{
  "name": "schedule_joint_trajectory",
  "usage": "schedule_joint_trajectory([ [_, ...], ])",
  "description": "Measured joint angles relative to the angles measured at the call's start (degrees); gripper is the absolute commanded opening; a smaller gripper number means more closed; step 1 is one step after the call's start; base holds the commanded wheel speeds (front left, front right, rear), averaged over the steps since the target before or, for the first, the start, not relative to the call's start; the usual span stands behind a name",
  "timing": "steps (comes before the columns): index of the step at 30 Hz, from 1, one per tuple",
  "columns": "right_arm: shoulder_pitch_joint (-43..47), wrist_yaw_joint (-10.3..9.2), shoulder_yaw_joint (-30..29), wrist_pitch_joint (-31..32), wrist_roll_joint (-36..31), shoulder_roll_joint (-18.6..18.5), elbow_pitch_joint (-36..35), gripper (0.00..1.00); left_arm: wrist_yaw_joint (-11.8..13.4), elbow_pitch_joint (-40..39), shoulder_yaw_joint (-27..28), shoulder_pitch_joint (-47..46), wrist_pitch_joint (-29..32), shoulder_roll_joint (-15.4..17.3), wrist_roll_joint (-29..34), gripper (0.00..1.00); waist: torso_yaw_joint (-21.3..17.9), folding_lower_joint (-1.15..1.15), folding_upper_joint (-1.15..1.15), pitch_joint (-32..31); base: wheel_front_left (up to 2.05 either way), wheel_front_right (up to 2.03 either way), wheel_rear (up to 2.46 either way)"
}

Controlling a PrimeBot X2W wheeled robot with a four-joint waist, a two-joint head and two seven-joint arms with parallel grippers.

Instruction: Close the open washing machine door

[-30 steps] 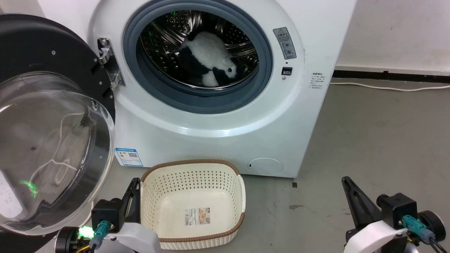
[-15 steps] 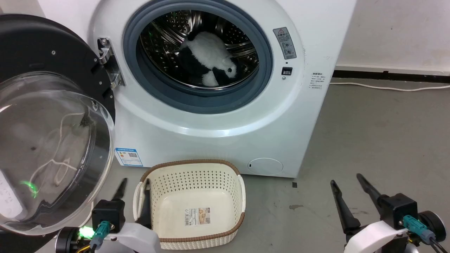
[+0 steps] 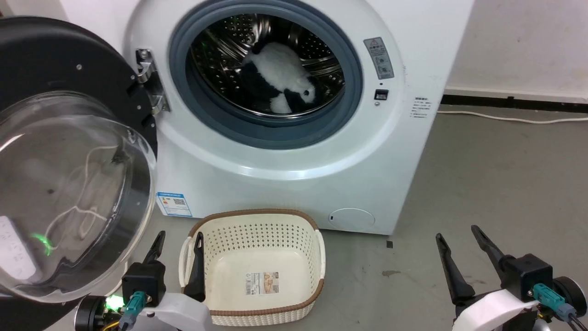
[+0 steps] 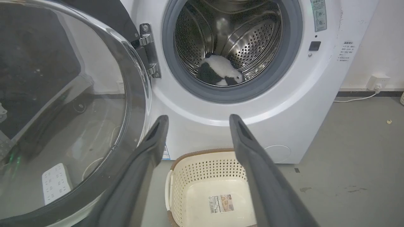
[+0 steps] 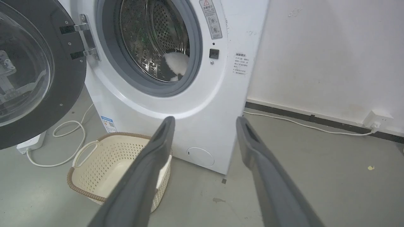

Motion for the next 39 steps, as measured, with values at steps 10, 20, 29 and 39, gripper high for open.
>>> schedule_joint_trajectory([
  [10, 0.3, 0.0, 0.4, -1.3, 0.5, 0.0, 0.1, 1.0, -0.1, -0.3, -0.5, 0.3, -1.4, 0.1, 0.0, 1.0, 3.8, 0.0, 0.0, -0.6, 0.0, 0.0, 0.0],
  [20, 0.6, 0.0, 1.6, -2.5, 0.9, 0.0, 0.7, 1.0, -0.3, -1.2, -0.3, 1.2, -2.5, 0.4, 0.0, 1.0, 7.3, 0.0, 0.0, -0.6, 0.0, 0.0, 0.0],
  [29, -0.1, 0.0, 3.8, -4.2, 1.0, 0.0, 2.1, 1.0, 0.3, -2.6, 0.0, 2.2, -4.1, 0.8, -0.2, 1.0, 10.4, 0.0, 0.0, -0.7, 0.0, 0.0, 0.0],
  [39, -0.2, 0.0, 4.7, -5.5, 2.0, 0.0, 2.7, 1.0, 0.7, -2.7, -0.3, 2.7, -5.5, 1.2, -0.2, 1.0, 13.0, 0.0, 0.0, -1.1, 0.0, 0.0, 0.0],
])
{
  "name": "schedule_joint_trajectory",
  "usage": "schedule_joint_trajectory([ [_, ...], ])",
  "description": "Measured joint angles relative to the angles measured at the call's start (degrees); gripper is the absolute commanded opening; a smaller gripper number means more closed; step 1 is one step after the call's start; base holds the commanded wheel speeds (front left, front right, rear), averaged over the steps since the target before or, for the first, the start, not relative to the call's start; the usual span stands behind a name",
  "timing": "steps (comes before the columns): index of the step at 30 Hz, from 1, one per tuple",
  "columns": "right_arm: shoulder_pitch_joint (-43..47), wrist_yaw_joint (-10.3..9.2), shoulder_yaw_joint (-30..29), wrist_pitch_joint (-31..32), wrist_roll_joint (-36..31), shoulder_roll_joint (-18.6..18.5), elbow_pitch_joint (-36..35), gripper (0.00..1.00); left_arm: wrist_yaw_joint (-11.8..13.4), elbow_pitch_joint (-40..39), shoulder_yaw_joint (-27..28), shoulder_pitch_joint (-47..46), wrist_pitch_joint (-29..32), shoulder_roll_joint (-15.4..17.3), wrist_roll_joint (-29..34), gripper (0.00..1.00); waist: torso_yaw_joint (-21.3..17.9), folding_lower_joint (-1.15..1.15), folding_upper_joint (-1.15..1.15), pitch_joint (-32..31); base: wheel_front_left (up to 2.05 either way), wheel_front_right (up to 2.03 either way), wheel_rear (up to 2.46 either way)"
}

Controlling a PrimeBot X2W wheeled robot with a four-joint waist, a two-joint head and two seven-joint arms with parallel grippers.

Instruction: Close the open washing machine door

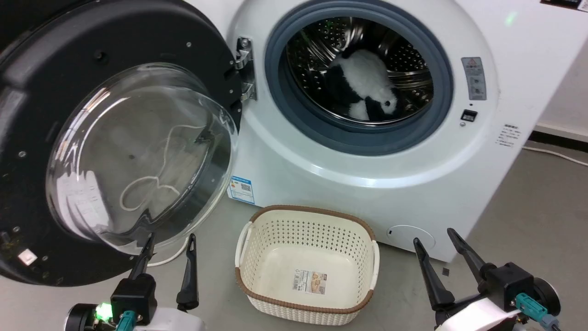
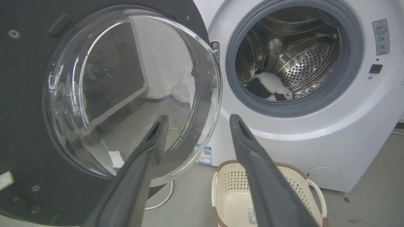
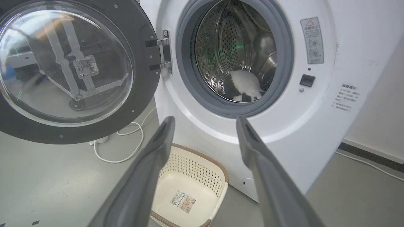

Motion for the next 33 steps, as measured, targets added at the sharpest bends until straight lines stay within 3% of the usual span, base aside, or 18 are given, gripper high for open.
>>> schedule_joint_trajectory([
  [23, 0.0, 0.0, 2.4, -2.8, 1.5, 0.0, 1.9, 1.0, 0.4, -0.5, 0.2, 1.3, -2.9, 0.0, -0.9, 1.0, 5.6, 0.0, 0.0, -0.1, 0.0, 0.0, 0.0],
  [25, 0.0, 0.0, 2.7, -3.1, 1.6, 0.0, 2.1, 1.0, 0.4, -0.5, 0.1, 1.4, -3.0, 0.0, -1.0, 0.05, 6.0, 0.0, 0.0, -0.1, 0.0, 0.0, 0.0],
  [26, 0.0, 0.0, 2.8, -3.1, 1.6, 0.0, 2.1, 1.0, 0.4, -0.6, 0.1, 1.4, -3.1, 0.0, -1.4, 0.0, 6.3, 0.0, 0.0, -0.1, 0.0, 0.0, 0.0],
  [33, 0.0, 0.0, 3.3, -4.0, 1.6, 0.0, 2.3, 1.0, 0.3, -4.6, 1.0, 1.3, -4.1, -0.1, -2.5, 0.0, 7.9, 0.0, 0.0, 0.0, 0.0, 0.0, 0.0],
])
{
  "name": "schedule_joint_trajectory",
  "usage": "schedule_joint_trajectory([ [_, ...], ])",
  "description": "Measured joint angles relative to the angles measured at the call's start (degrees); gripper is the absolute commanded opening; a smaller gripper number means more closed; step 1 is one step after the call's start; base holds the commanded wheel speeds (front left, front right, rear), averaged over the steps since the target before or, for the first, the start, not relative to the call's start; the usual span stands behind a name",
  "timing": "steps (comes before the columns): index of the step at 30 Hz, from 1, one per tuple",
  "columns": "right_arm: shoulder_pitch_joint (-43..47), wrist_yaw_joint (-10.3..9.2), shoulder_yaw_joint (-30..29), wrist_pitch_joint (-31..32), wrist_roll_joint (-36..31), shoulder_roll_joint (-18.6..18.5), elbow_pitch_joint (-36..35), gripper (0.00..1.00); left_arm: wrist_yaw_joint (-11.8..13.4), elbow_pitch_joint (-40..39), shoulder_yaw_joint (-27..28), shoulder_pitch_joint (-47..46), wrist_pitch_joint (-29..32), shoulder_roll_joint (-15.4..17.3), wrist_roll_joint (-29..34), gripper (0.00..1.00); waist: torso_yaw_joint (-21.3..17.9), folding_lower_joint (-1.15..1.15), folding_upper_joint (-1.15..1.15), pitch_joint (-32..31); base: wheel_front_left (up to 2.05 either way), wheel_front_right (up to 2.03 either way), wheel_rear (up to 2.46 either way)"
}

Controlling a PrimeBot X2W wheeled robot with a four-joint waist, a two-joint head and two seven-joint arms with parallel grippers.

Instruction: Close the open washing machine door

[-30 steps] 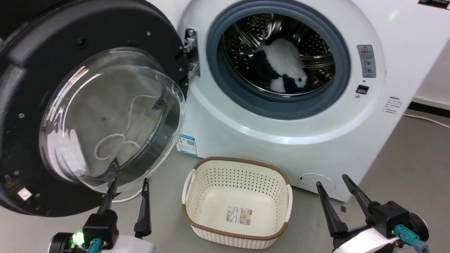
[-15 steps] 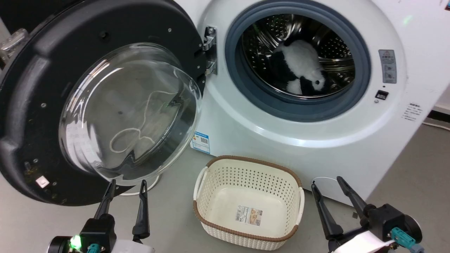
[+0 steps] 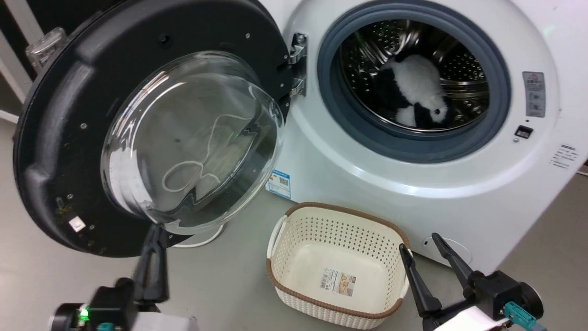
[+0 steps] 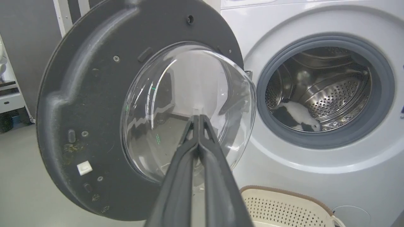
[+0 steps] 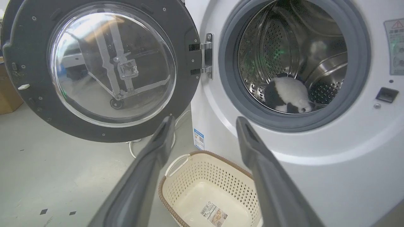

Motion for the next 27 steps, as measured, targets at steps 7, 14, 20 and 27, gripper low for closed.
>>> schedule_joint_trajectory([
  [7, 0.2, 0.0, -0.9, -0.8, -0.1, 0.0, -0.6, 1.0, -0.9, -5.7, 5.6, -2.7, -0.9, -0.4, -4.6, 0.0, 1.4, 0.0, 0.0, 1.2, 0.0, 0.0, 0.0],
  [14, 0.0, 0.0, -0.5, -1.6, -1.1, -0.1, -1.5, 1.0, -4.2, -6.2, 15.0, -12.2, -1.7, 2.8, -12.4, 0.0, 1.5, 0.0, 0.0, 4.5, 0.0, 0.0, 0.0],
  [20, -1.6, 0.01, -0.8, -2.2, -1.2, -1.0, -2.0, 1.0, -5.5, 2.6, 22.9, -24.1, 2.2, 11.3, -22.0, 0.0, 0.8, 0.01, 0.0, 7.6, 0.0, 0.0, 0.0],
  [27, -3.3, 0.01, -0.5, -3.2, -0.7, -1.9, -2.2, 1.0, -5.4, 18.8, 30.5, -35.0, 14.6, 22.5, -32.9, 0.0, -0.7, 0.01, 0.0, 10.1, 0.0, 0.0, 0.0],
])
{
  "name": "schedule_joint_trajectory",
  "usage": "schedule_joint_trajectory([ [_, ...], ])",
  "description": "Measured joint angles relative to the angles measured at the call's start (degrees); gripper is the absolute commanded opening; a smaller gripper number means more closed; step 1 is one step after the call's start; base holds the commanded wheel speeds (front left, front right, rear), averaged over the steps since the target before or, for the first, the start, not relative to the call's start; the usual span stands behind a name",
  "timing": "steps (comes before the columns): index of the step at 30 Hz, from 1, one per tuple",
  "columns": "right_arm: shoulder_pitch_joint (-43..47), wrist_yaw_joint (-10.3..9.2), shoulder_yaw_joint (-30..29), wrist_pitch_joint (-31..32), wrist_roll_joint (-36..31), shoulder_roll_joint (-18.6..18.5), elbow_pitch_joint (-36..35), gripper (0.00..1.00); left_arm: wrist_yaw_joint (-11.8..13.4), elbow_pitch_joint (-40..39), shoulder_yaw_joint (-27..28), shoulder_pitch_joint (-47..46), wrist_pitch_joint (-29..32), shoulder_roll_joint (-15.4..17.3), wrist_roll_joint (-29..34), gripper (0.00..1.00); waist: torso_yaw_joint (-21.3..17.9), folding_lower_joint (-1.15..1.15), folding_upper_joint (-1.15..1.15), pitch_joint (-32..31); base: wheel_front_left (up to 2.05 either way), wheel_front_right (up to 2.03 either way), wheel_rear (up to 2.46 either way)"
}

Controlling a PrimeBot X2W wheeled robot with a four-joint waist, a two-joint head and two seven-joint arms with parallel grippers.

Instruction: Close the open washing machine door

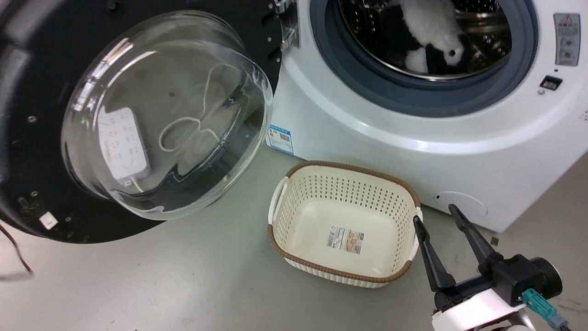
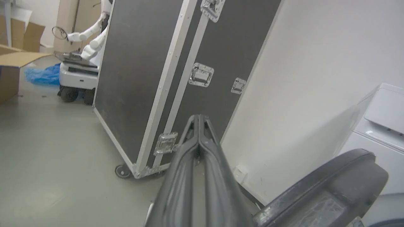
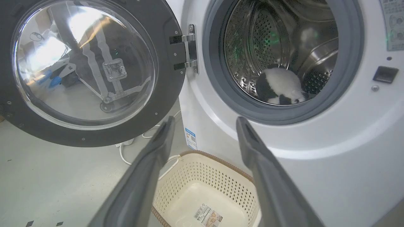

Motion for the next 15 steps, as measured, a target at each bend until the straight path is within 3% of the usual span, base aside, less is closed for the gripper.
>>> schedule_joint_trajectory([
  [5, -0.2, 0.0, 0.0, -0.3, 0.1, -0.4, 0.1, 1.0, 1.0, 10.6, 1.5, -5.1, 9.6, 4.0, -5.3, 0.0, -0.9, -0.01, 0.0, 0.7, 0.0, 0.0, 0.0],
  [10, -0.3, 0.0, 0.1, -0.4, 0.1, -0.4, 0.1, 1.0, 1.4, 18.4, 2.1, -8.0, 20.2, 3.4, -12.9, 0.0, -1.5, -0.01, 0.0, 0.8, 0.0, 0.0, 0.0],
  [15, -0.4, 0.0, 0.3, -0.4, 0.2, -0.3, 0.3, 1.0, 0.2, 20.6, 3.8, -9.3, 28.3, 1.2, -21.0, 0.0, -1.8, 0.0, 0.0, 0.6, 0.0, 0.0, 0.0],
])
